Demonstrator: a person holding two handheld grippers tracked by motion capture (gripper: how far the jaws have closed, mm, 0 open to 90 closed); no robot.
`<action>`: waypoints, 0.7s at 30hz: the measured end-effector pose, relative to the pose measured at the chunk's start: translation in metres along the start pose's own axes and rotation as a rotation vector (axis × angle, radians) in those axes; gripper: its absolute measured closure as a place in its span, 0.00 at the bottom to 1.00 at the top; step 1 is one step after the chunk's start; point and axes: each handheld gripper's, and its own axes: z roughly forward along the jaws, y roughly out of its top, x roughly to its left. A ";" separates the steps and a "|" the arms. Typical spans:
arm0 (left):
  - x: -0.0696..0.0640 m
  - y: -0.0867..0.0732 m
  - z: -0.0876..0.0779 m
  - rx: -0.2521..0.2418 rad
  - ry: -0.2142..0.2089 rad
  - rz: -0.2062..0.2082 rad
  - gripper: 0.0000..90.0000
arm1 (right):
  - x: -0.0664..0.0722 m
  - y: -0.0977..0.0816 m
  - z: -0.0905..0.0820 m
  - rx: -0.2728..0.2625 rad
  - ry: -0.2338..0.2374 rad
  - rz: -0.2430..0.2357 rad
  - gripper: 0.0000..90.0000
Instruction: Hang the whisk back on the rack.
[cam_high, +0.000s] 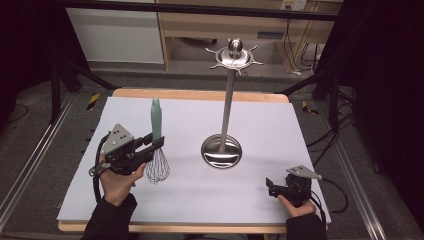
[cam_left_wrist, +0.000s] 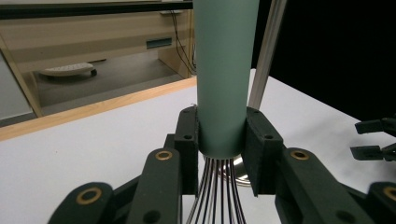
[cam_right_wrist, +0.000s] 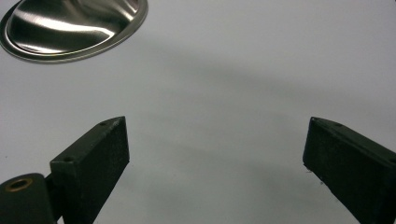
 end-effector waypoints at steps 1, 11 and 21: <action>0.000 0.001 0.001 -0.004 0.000 -0.001 0.77 | 0.000 0.000 0.000 0.000 0.000 0.002 0.08; -0.003 0.011 0.003 -0.037 -0.019 -0.012 0.77 | 0.000 0.000 0.000 -0.001 -0.003 0.003 0.08; -0.008 0.025 0.013 -0.046 -0.043 -0.002 0.77 | 0.000 0.000 0.000 -0.004 0.001 0.008 0.08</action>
